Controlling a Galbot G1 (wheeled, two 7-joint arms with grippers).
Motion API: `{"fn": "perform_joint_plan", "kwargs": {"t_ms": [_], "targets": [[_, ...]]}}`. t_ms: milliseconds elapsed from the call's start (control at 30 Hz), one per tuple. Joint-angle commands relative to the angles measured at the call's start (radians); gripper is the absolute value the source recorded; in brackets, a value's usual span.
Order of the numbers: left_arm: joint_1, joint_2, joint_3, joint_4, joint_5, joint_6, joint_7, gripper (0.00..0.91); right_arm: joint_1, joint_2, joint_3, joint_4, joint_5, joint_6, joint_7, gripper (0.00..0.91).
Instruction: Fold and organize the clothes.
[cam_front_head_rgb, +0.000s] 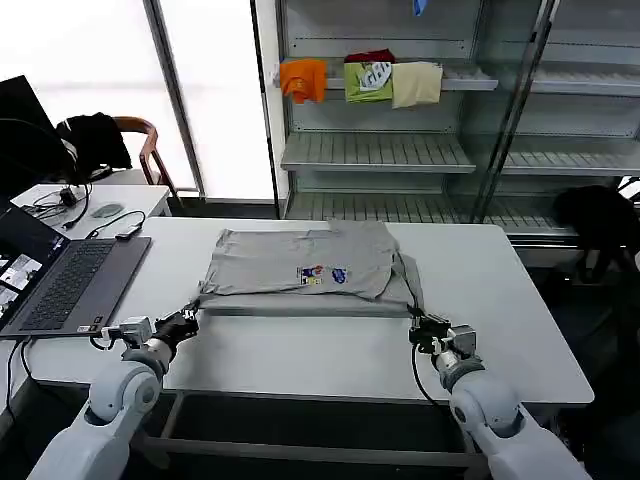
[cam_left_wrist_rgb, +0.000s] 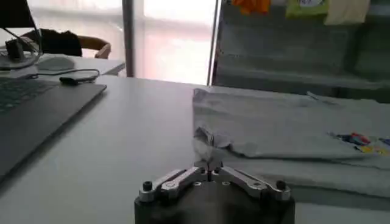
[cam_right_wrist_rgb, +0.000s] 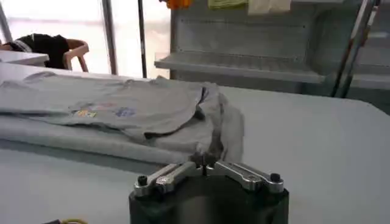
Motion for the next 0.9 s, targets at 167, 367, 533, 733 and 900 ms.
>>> {"fn": "perform_joint_plan", "kwargs": {"t_ms": [167,367,533,733,900], "targets": [[0.272,0.054,-0.052,-0.308,-0.001,0.062,-0.226,0.010,-0.152,-0.109,0.044,0.226,0.068,-0.094,0.036,0.000],[0.424,0.049,-0.065,-0.430,0.021,0.062,-0.317,0.010,-0.307,-0.151,0.097,0.342,0.071,-0.094,0.064,0.000],[0.517,0.043,-0.067,-0.500,0.041,0.053,-0.375,0.020,-0.427,-0.157,0.149,0.400,0.070,-0.094,0.080,0.000],[0.550,0.018,-0.059,-0.516,0.066,0.038,-0.415,0.020,-0.504,-0.146,0.178,0.425,0.067,-0.094,0.091,0.000],[0.560,0.000,-0.049,-0.524,0.090,0.038,-0.436,0.514,-0.530,-0.136,0.183,0.421,0.065,-0.093,0.087,0.000]]}}
